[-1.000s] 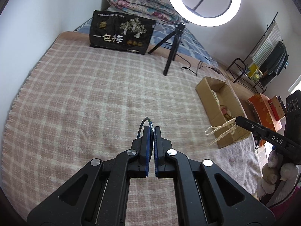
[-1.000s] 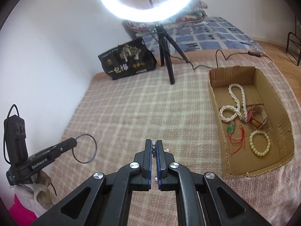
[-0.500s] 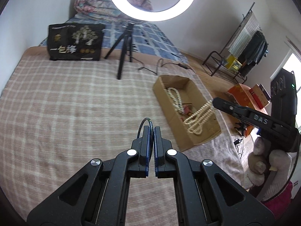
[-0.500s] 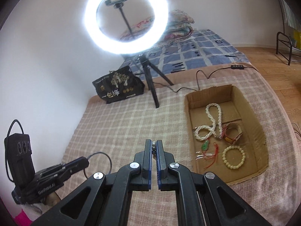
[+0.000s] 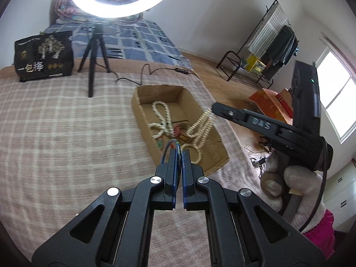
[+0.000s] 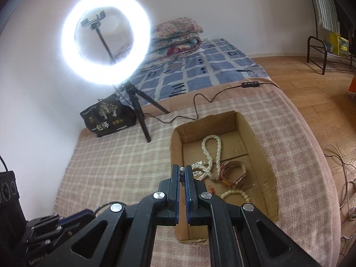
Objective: Organize jewelry
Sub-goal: 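Carry black ring and pearl necklace over the cardboard box with both tools, then open both tools to drop ring and necklace into the box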
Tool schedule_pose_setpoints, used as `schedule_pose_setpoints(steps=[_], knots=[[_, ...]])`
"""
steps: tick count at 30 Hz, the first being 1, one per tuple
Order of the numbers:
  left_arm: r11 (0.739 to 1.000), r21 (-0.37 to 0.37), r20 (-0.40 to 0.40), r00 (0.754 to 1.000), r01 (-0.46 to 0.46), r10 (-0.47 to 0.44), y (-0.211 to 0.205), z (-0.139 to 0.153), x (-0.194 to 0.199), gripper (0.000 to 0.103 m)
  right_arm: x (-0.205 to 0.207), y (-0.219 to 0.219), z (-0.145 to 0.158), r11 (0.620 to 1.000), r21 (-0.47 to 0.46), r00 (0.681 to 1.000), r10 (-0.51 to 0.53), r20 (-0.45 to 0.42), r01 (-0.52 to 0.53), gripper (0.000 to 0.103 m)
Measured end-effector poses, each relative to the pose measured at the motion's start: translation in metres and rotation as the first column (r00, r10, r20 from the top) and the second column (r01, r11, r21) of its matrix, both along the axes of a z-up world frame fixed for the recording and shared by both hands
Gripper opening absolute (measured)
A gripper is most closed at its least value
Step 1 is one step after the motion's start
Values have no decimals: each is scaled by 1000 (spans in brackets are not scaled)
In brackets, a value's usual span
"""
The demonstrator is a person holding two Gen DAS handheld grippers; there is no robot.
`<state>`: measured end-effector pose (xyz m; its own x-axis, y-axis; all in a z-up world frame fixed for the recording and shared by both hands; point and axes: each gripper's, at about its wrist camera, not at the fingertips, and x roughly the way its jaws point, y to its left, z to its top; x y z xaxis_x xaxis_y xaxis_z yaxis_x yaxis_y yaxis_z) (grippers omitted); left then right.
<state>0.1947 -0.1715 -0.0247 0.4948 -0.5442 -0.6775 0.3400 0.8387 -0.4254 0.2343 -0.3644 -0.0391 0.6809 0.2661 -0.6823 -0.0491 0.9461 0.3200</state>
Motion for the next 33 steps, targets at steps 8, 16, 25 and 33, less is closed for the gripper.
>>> schedule_pose_setpoints(steps=[8, 16, 25, 33], knots=[[998, -15, -49, 996, 67, -68, -49, -13, 14, 1, 35, -27, -6, 999, -25, 1000, -28, 4, 28, 1], [999, -1, -81, 995, 53, -53, -68, -34, 31, 1, 73, -39, -22, 998, -53, 1000, -26, -7, 26, 1], [997, 56, -65, 996, 58, -54, -79, -48, 36, 1, 103, -49, -42, 998, -39, 998, -52, -33, 51, 1], [994, 88, -41, 998, 61, -57, -84, -52, 37, 1, 107, -53, -50, 998, -43, 998, -55, -44, 53, 2]])
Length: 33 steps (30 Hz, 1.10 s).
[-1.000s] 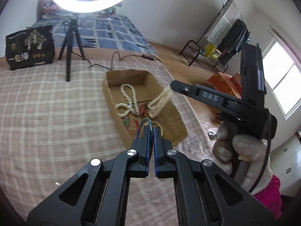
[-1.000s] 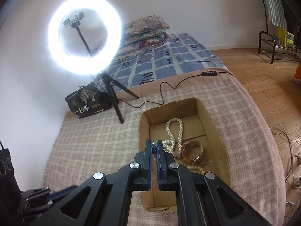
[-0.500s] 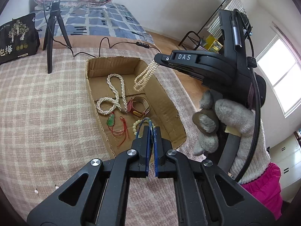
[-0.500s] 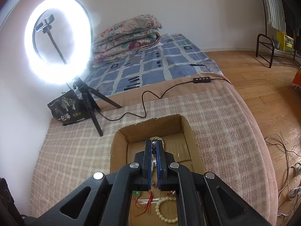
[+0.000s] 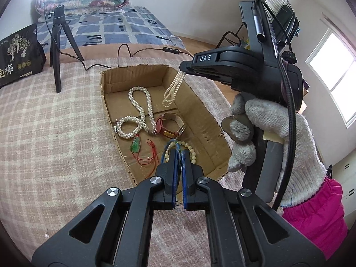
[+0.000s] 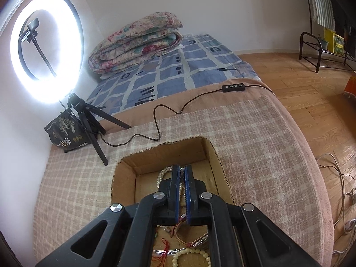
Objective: Organize jewelry
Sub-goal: 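Open both tools to drop ring and necklace into the box, then move both tools toward the two pearl stud earrings on the blanket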
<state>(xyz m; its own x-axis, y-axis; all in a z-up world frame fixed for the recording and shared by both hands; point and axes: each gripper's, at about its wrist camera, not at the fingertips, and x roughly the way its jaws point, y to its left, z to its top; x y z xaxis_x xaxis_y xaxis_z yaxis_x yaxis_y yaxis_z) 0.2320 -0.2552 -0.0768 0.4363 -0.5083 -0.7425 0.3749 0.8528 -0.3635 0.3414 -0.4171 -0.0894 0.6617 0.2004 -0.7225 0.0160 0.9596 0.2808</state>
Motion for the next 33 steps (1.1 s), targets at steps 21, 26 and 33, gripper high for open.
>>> schedule_pose_setpoints(steps=[21, 26, 33], knots=[[999, 43, 34, 999, -19, 18, 2, 4, -2, 55, -6, 4, 11, 997, -64, 998, -45, 34, 47, 94], [998, 50, 43, 999, -26, 23, 6, 7, -4, 59, -10, 5, 15, 995, -79, 997, -59, 40, 62, 101], [998, 57, 61, 998, -23, 19, 15, 15, -11, 61, -20, 6, 24, 991, -106, 996, -76, 49, 81, 103]])
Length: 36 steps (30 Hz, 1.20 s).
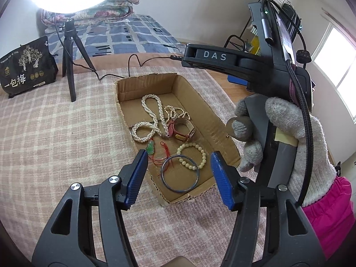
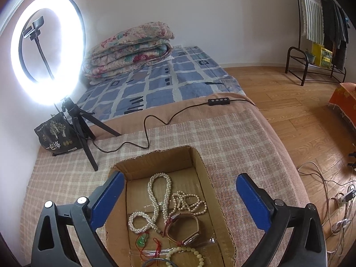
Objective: Organize jewelry
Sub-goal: 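Move both tools toward the two pearl stud earrings on the blanket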
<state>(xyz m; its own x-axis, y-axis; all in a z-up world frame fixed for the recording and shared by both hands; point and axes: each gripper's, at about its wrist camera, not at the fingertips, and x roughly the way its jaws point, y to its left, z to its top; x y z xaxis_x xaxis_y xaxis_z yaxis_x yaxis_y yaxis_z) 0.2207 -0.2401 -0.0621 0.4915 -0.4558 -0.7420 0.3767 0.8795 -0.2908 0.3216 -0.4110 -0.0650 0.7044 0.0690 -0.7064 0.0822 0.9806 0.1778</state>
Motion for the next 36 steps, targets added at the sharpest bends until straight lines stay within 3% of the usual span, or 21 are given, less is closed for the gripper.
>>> schedule_pose_setpoints(steps=[10, 21, 30, 36], knots=[[1000, 8, 29, 1000, -10, 9, 29, 15, -13, 62, -26, 8, 18, 999, -32, 1000, 5, 13, -5, 103], [998, 13, 75, 996, -56, 55, 92, 33, -29, 62, -72, 23, 50, 998, -51, 991, 27, 128, -21, 103], [993, 29, 73, 991, -113, 111, 164, 29, -30, 62, -115, 54, 51, 986, -70, 972, 160, 173, -149, 102], [988, 44, 31, 988, -151, 150, 206, 11, -31, 62, -138, 83, 37, 954, -69, 938, 301, 171, -293, 97]])
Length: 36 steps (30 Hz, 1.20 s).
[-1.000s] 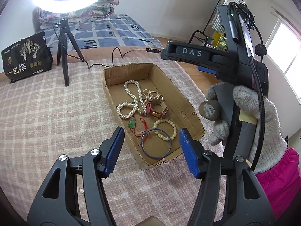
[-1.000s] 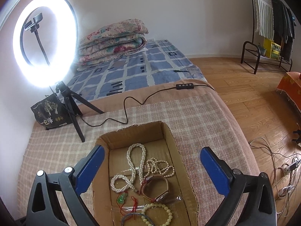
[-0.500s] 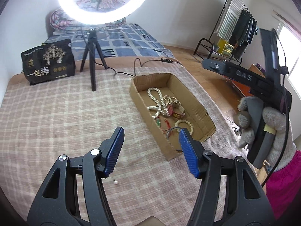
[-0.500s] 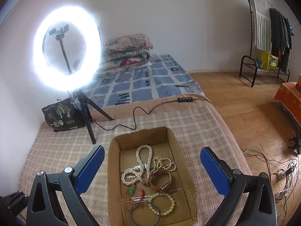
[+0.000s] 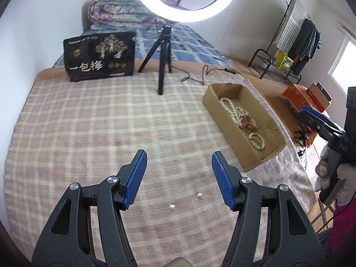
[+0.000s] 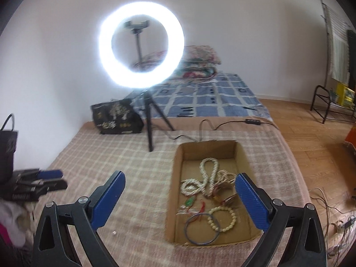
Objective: Organize jewelry
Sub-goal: 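Move both tools toward the two pearl stud earrings on the blanket, then grasp one pearl earring with left tool while right tool grasps the other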
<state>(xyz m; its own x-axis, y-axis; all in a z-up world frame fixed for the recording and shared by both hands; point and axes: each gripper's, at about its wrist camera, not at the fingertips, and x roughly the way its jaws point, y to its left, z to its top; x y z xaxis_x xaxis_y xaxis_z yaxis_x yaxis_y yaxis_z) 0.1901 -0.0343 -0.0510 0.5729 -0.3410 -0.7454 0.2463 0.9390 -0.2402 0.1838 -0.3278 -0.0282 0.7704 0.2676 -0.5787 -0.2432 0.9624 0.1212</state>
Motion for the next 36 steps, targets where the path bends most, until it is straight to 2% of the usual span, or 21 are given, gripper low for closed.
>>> schedule_pose_setpoints(steps=[4, 6, 10, 11, 13, 15, 19, 22, 24, 28, 31, 36], knots=[[1000, 11, -37, 999, 20, -20, 12, -16, -8, 62, -10, 21, -11, 994, -16, 995, 104, -8, -105, 94], [999, 20, -49, 998, 44, -43, 13, -22, -14, 62, -12, 33, -16, 987, -41, 988, 154, -18, -155, 86], [994, 45, -66, 993, 97, -94, 5, -36, -25, 61, -14, 51, -29, 972, -50, 973, 226, -54, -229, 80], [992, 51, -77, 991, 116, -112, 3, -41, -28, 56, -13, 57, -35, 967, -46, 967, 246, -74, -249, 78], [987, 72, -105, 985, 147, -139, -3, -51, -31, 54, -13, 63, -45, 961, -46, 958, 267, -102, -273, 76], [982, 86, -137, 979, 167, -154, -6, -63, -33, 41, -13, 75, -59, 949, -70, 944, 294, -146, -307, 67], [976, 92, -194, 965, 196, -176, -12, -81, -34, 38, -16, 92, -86, 919, -98, 907, 351, -233, -381, 55], [972, 102, -206, 960, 214, -190, -16, -88, -35, 37, -16, 101, -101, 902, -100, 881, 378, -285, -419, 45], [968, 109, -216, 956, 227, -200, -20, -92, -35, 31, -13, 105, -110, 897, -84, 866, 389, -316, -434, 40], [961, 132, -231, 951, 242, -207, -25, -102, -34, 30, -8, 116, -127, 888, -81, 843, 398, -363, -454, 35], [956, 163, -234, 951, 244, -203, -28, -108, -32, 30, -5, 121, -132, 882, -72, 831, 408, -379, -466, 33], [957, 170, -237, 952, 235, -191, -25, -111, -26, 30, 0, 131, -136, 862, -83, 813, 434, -388, -499, 29]])
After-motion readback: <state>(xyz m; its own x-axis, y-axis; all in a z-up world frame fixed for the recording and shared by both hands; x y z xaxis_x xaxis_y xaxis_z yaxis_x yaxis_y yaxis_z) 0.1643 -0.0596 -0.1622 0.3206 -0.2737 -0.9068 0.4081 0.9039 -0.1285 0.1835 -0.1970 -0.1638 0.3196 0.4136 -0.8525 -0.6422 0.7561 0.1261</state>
